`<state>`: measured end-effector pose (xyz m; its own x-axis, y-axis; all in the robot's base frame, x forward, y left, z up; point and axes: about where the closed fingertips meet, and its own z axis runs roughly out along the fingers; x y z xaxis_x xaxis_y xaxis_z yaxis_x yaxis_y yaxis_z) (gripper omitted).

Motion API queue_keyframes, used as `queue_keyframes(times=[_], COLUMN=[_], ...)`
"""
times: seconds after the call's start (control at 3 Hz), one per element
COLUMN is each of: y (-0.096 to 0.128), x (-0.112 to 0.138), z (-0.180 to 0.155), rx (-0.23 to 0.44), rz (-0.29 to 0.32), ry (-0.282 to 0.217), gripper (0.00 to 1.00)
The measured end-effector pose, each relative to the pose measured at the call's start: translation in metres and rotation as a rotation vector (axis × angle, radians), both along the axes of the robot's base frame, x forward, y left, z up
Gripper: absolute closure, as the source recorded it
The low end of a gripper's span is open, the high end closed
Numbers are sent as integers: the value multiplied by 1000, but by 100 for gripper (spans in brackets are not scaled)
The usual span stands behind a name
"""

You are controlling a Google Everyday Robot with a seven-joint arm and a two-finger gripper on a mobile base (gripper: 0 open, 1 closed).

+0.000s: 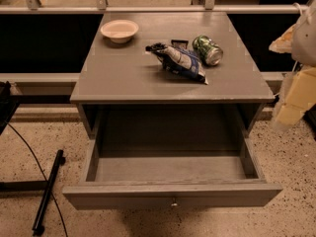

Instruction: Close top drawer

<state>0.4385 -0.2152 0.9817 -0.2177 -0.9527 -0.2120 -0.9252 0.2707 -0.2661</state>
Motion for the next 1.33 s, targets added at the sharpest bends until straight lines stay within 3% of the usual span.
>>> queue_keyframes(times=[0.33, 0.67, 1.0, 1.33], y=[0, -1, 7, -1], x=[0, 2, -10, -46], z=[0, -30, -81, -166], rx=[0, 37, 90, 167], rz=[0, -13, 4, 30], ry=[0, 24, 36, 82], gripper=[0, 0, 0, 0])
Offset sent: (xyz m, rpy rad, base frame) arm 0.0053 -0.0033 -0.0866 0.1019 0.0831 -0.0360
